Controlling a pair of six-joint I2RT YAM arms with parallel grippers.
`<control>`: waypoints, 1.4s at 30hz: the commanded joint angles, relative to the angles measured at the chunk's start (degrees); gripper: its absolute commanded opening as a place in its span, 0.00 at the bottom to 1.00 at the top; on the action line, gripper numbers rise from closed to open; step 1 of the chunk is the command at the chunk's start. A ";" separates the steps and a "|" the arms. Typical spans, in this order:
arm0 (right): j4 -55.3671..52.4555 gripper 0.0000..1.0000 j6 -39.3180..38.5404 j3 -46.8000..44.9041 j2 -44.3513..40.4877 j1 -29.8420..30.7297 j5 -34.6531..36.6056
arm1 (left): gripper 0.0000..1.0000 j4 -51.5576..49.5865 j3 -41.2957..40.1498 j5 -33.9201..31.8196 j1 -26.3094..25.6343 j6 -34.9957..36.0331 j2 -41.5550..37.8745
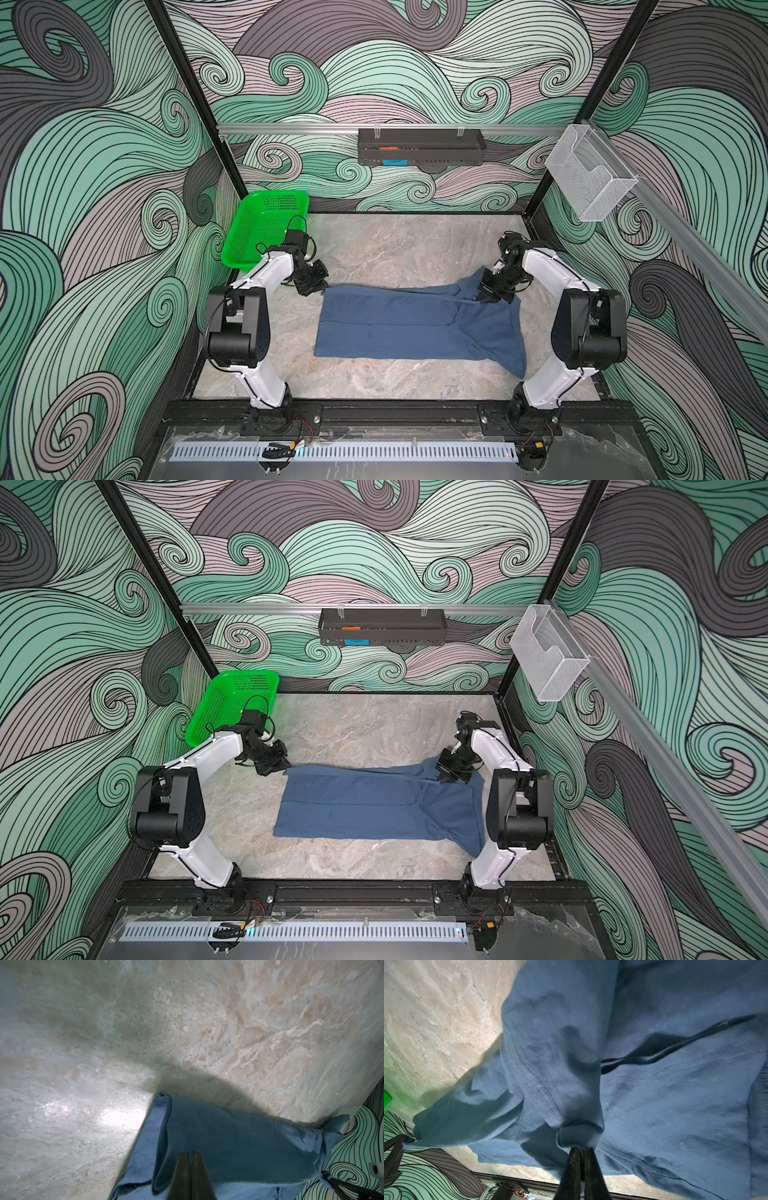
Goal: Fold and stack t-shirts
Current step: Fold the T-shirt.
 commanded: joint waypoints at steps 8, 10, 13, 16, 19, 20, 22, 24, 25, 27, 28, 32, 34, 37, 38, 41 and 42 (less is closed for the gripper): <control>-2.89 0.00 -1.49 -1.36 3.57 -0.33 0.90 | 0.00 -2.48 -5.21 0.49 -1.62 0.28 -2.25; -3.56 0.00 -1.78 -1.28 4.25 -0.33 0.78 | 0.00 -2.57 -6.08 0.29 -1.95 0.19 -2.34; -4.58 0.00 -2.74 -0.72 5.35 -0.33 0.18 | 0.00 -3.52 -6.43 -0.40 -2.26 0.10 -2.17; -5.93 0.56 -3.40 0.24 5.76 -0.33 0.26 | 0.50 -6.27 -5.52 -3.39 -2.53 -0.71 -2.84; -7.28 0.99 -3.19 2.19 4.99 -0.33 0.40 | 0.64 -9.07 -3.40 -5.45 -3.03 -1.51 -4.49; -7.68 0.99 -3.09 3.29 4.46 -0.16 0.92 | 0.66 -9.69 -2.56 -5.68 -3.29 -1.88 -5.10; -8.42 0.99 -3.05 5.66 3.52 0.57 3.31 | 0.67 -10.30 -0.83 -5.57 -3.71 -2.97 -5.81; -8.66 0.99 -3.38 8.86 3.33 1.78 5.55 | 0.68 -9.44 1.07 -4.74 -4.62 -3.92 -5.74; -8.57 0.99 -3.54 10.10 3.57 2.35 6.30 | 0.68 -8.77 1.89 -4.36 -5.08 -4.62 -5.25; -8.76 0.99 -4.50 13.27 5.38 4.34 9.31 | 0.69 -7.29 3.82 -3.96 -6.31 -5.92 -3.55; -8.82 0.99 -4.86 14.58 6.40 5.15 10.67 | 0.69 -6.79 4.70 -4.02 -6.83 -6.28 -2.48; -8.72 0.88 -6.59 19.19 12.82 8.00 16.12 | 0.82 -4.93 7.48 -2.84 -7.97 -7.44 2.07; -8.73 0.84 -7.77 21.66 15.88 9.16 17.88 | 0.83 -4.48 8.07 -2.57 -8.07 -7.63 3.31; -9.52 0.76 -9.00 25.18 19.17 10.98 20.98 | 0.91 -4.33 8.43 -2.71 -8.07 -7.46 4.02; -9.87 0.75 -9.27 26.18 19.99 11.70 22.06 | 0.98 -4.25 8.43 -2.80 -8.07 -7.33 4.10; -10.65 0.66 -10.03 28.36 21.94 13.31 25.44 | 0.99 -4.46 8.19 -2.89 -8.07 -7.02 4.32; -10.77 0.65 -10.05 28.74 22.42 13.76 26.25 | 0.99 -4.34 8.13 -2.81 -8.03 -6.89 4.43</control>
